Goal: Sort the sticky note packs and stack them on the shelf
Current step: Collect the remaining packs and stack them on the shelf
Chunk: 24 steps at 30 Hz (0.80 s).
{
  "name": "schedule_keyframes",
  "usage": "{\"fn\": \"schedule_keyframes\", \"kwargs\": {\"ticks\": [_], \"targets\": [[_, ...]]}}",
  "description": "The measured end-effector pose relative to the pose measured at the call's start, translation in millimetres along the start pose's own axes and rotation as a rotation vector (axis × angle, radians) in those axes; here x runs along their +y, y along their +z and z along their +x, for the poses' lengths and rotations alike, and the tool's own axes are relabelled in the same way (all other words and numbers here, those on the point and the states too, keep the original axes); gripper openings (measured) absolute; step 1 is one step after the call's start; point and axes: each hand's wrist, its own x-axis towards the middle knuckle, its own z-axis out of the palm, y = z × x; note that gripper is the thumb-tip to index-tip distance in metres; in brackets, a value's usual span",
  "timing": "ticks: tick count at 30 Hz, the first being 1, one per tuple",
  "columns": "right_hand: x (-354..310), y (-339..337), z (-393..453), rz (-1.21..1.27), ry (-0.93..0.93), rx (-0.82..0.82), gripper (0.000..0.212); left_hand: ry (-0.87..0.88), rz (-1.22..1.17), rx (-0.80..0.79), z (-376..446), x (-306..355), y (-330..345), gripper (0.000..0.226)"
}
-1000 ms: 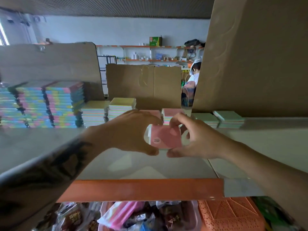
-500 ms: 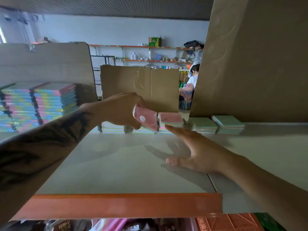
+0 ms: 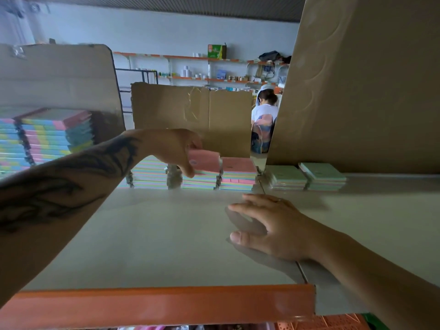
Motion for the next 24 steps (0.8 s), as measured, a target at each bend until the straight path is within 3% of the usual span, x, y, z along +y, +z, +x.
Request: {"fn": "schedule_keyframes", "kwargs": {"ticks": [5, 9, 12, 14, 19, 24], "targets": [[0, 1, 0, -0.003, 0.004, -0.009, 0.075, -0.06, 0.025, -0.115, 4, 3, -3, 0.078], [-1, 1, 0, -0.004, 0.007, -0.015, 0.075, -0.04, 0.058, -0.15, -1, 11, -7, 0.063], [-1, 1, 0, -0.004, 0.006, -0.008, 0.075, -0.058, 0.108, -0.147, -7, 17, -10, 0.085], [1, 1, 0, 0.009, 0.006, -0.004, 0.076, -0.055, 0.204, -0.096, -15, 24, -11, 0.096], [3, 1, 2, 0.043, 0.037, -0.01, 0.082, 0.109, 0.172, 0.114, -46, 55, 3, 0.075], [16, -8, -5, 0.015, 0.102, 0.002, 0.102, 0.183, 0.192, 0.248, -71, 90, 28, 0.098]]}}
